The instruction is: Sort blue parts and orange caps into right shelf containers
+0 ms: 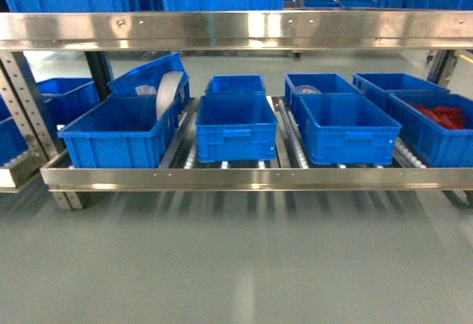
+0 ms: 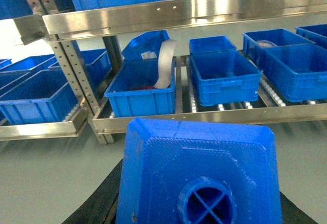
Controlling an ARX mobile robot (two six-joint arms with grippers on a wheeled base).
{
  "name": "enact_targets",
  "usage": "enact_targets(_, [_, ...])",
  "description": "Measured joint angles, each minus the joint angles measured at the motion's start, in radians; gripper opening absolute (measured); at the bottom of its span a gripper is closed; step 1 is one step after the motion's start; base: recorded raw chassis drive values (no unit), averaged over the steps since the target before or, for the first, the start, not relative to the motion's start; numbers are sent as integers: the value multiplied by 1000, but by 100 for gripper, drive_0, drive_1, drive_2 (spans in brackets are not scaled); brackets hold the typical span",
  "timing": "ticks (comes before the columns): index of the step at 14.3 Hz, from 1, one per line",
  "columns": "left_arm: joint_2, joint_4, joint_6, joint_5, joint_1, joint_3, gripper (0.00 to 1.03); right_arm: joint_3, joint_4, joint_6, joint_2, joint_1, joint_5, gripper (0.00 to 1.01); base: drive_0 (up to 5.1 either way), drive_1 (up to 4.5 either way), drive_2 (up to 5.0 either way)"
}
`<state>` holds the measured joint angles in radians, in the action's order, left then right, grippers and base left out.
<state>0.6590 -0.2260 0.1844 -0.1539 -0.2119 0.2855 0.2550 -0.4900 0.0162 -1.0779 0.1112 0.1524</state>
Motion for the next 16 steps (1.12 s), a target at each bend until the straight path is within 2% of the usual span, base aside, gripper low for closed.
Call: enact_targets(16, [0,0,0,0,1,0,45,0,0,0,0,0,0,41,-15,-15,-15])
